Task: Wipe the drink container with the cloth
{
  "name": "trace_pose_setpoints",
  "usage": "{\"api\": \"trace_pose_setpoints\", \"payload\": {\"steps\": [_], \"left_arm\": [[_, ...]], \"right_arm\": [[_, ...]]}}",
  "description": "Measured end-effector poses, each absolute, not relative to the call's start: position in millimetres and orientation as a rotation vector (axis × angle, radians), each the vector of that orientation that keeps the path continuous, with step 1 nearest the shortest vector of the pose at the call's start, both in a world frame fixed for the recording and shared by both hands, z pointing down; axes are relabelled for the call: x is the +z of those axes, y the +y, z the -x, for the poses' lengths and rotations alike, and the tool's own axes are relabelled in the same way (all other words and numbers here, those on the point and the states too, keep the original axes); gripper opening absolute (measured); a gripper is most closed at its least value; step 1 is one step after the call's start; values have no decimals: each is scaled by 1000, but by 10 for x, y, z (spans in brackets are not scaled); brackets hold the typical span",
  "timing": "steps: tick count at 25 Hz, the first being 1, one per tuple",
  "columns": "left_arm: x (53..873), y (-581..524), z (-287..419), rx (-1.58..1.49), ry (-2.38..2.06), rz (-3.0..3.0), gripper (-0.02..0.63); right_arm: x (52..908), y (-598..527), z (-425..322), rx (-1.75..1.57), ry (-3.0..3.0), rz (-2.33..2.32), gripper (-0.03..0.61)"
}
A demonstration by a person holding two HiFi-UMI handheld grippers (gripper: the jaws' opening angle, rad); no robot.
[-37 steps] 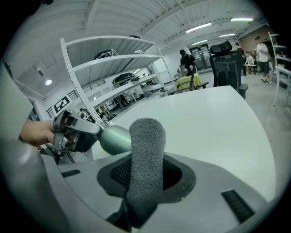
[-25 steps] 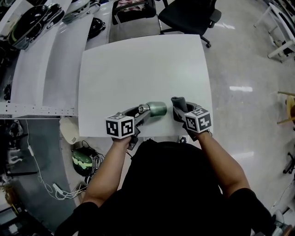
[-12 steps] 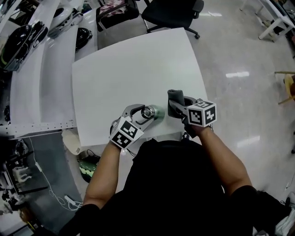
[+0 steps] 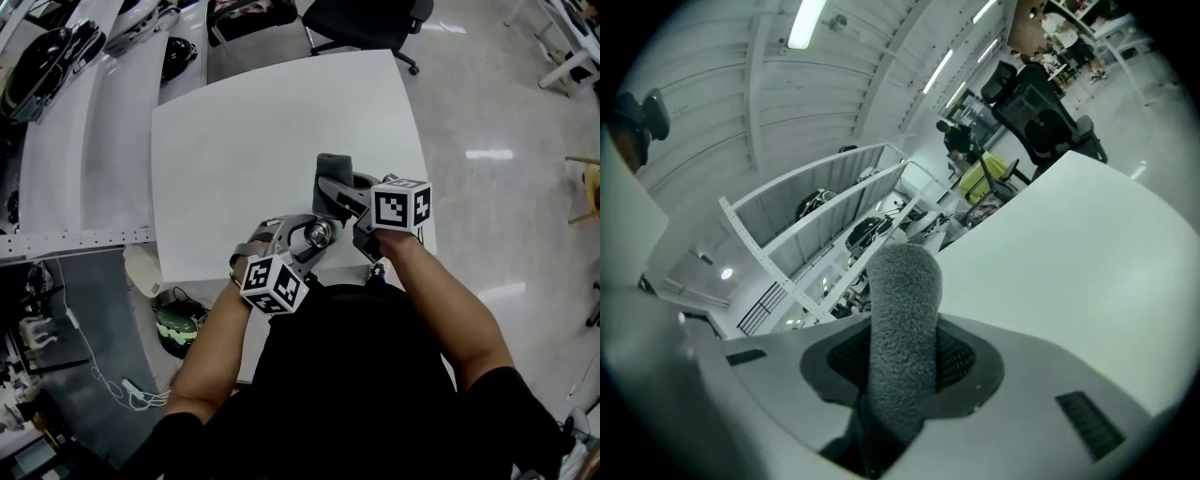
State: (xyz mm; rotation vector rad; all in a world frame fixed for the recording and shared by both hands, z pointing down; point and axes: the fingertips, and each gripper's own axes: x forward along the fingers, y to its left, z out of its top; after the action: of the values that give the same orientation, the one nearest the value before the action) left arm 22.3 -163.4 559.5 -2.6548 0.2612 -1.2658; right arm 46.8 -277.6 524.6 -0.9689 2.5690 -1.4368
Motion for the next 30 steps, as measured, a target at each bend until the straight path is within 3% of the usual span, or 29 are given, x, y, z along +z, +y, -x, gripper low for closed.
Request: {"api": "trace_pose_setpoints", "payload": {"steps": [10, 17, 30], "left_arm": [[5606, -1588, -200, -1251, 249, 2610, 257], [5600, -1594, -176, -1232, 260, 2620, 258], [5592, -1587, -163, -1214, 252, 2625, 256]], "right_arm": [[5511, -2754, -23, -1410, 2906, 818, 106], [5665, -2680, 115, -1202, 3158, 790, 107], [6197, -2769, 42, -1184, 3336, 866, 106]]}}
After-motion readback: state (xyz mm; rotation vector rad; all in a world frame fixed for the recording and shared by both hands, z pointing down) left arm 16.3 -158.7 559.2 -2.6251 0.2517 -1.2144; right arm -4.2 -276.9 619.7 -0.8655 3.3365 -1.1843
